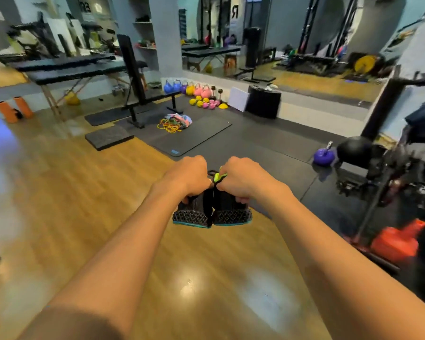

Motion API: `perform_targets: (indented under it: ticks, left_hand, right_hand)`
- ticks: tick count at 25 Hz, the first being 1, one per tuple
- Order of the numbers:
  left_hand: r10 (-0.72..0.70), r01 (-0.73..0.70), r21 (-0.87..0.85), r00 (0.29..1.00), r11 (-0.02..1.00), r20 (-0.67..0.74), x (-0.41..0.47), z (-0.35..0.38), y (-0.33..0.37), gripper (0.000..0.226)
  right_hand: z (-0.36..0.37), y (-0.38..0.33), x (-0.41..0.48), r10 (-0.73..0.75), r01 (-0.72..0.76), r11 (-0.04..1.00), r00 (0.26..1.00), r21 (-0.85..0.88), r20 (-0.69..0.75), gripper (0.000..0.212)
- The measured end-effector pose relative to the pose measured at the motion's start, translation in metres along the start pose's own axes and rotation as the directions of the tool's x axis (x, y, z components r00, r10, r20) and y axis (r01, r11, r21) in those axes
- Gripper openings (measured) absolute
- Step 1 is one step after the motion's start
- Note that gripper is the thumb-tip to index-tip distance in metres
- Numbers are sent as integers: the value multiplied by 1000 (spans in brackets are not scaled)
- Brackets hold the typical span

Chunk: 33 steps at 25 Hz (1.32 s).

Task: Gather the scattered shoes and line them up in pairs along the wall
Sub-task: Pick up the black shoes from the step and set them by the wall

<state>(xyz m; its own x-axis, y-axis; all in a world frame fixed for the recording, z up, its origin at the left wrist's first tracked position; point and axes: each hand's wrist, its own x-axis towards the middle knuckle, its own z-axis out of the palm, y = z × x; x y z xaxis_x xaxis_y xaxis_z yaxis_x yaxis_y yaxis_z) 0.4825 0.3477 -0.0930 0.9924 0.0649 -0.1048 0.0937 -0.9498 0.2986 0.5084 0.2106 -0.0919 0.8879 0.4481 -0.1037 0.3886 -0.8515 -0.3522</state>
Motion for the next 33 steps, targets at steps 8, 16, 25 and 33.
perform_targets:
  ticks: [8,16,25,33]
  left_hand:
    - [182,-186,42,979,982,87,240,-3,76,38]
    - [252,-251,14,968,968,-3,466,-29,125,39]
    - [358,-354,-58,911,933,203,765,-22,161,29]
    - [452,-459,-43,848,887,278,993,-5,227,30]
  right_hand:
    - [-72,145,179,156,-160,984,986,82,50,17]
    - [-148,258,357,218,-207,964,974,165,-54,16]
    - [-195,383,568,408,-387,895,911,221,-55,25]
    - [-241,514,755,479,-454,862,875,224,-69,22]
